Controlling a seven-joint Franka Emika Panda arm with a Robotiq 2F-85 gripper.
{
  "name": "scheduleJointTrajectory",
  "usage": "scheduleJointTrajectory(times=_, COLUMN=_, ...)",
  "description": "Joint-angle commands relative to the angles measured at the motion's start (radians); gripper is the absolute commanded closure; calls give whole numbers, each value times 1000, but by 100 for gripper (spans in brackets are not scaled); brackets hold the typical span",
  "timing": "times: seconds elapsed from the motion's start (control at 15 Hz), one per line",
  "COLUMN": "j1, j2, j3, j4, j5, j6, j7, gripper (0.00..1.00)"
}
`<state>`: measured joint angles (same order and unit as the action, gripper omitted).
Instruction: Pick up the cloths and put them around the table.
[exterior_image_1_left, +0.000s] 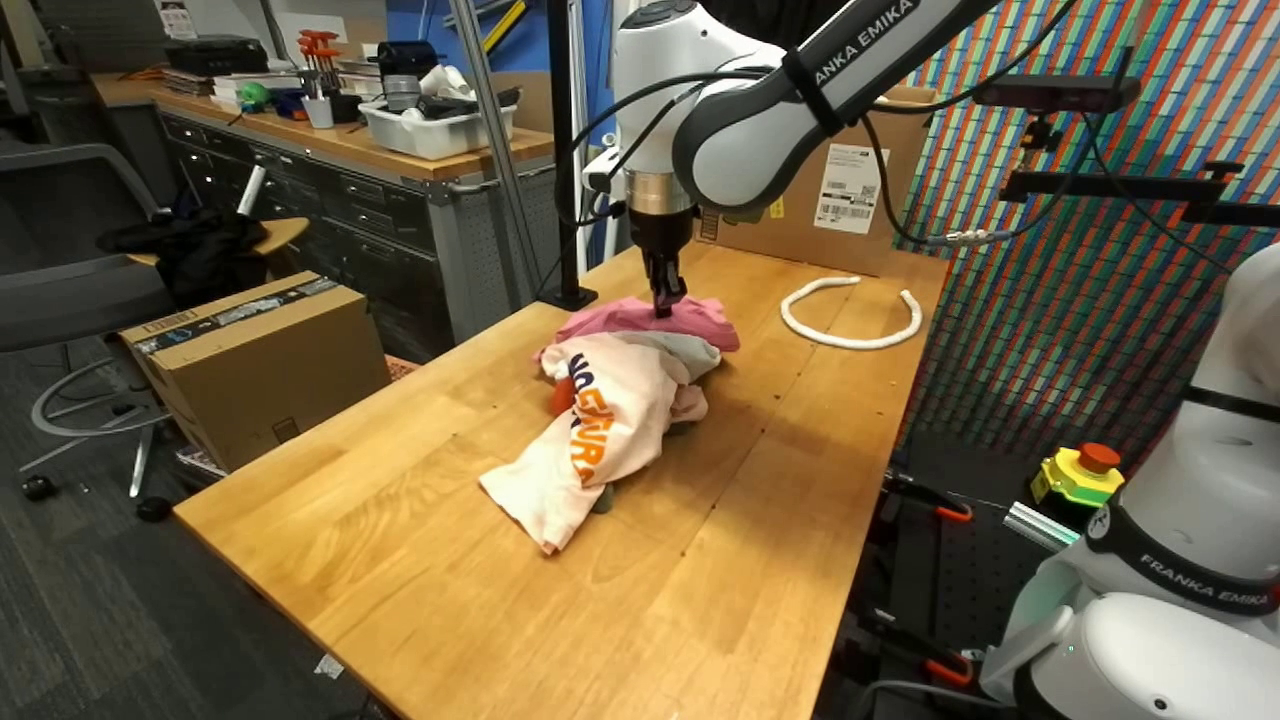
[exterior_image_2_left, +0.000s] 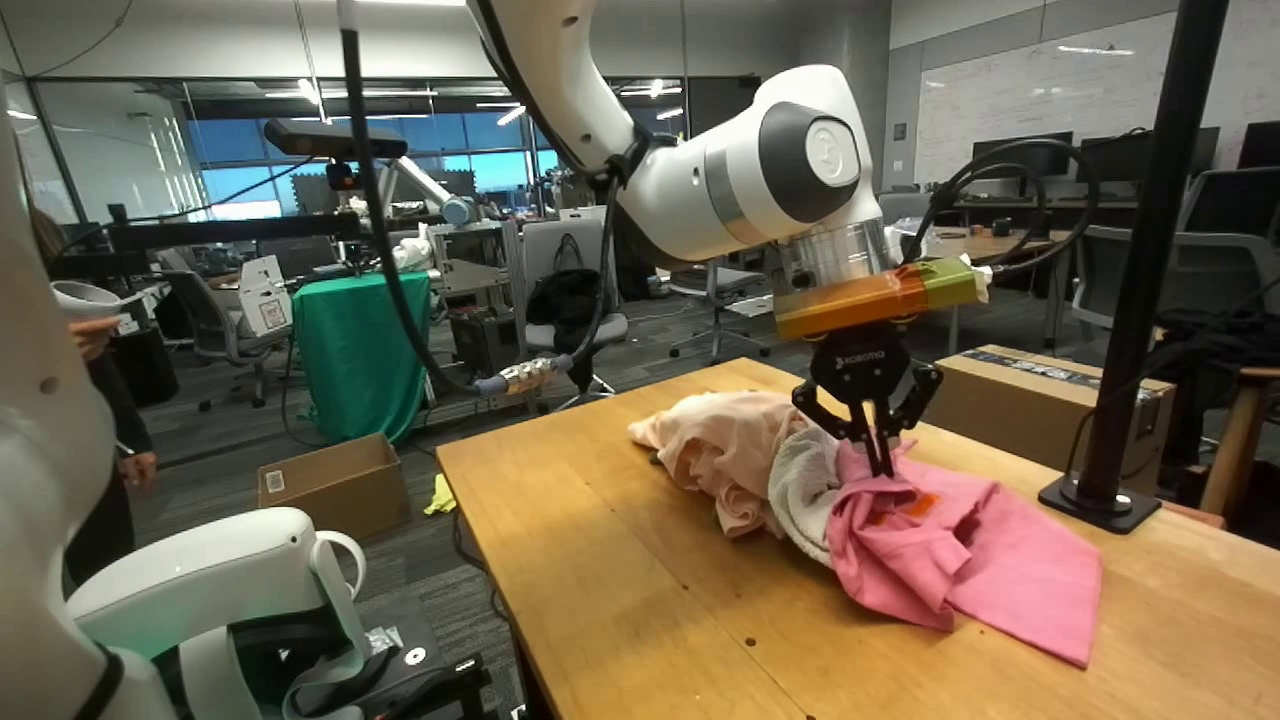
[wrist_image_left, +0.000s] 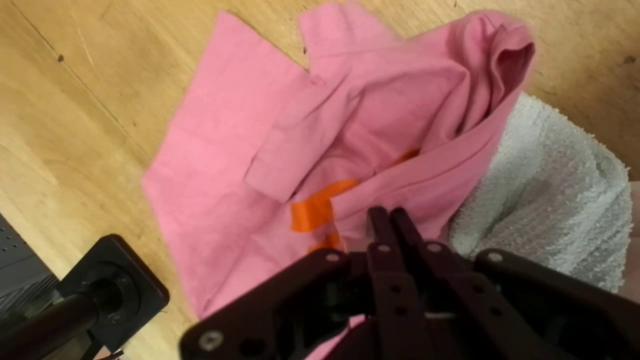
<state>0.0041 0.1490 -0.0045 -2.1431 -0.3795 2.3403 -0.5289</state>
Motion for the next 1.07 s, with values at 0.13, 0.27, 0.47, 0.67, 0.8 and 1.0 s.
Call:
scheduleJointTrajectory(times=0.13, j1=-5, j2=-44, j3=0, j4=-7, j5=-30, j6=-20, j7=17, gripper=99)
scheduleJointTrajectory(times=0.27, j1=-3, j2=-53, j3=-7, j4=-5, j5=-63, j6=-16, j7=52, gripper=99)
scheduleJointTrajectory(times=0.47, j1=-1, j2=-76, j3=-31, j4=6, j5=-193, j6=-4, j7=207, gripper=100)
scheduleJointTrajectory(times=0.67, j1=-16, j2=-116, j3=-51, j4=32, j5=-286, j6=-12, j7=340, gripper=100)
scheduleJointTrajectory(times=0.8, j1=-26, j2=-134, j3=-61, j4=58, j5=-353, j6=-21, j7=428, gripper=100)
scheduleJointTrajectory(times=1.0, j1=-46, j2=-140, j3=-73, j4=105, j5=-486, j6=-24, j7=566, gripper=100)
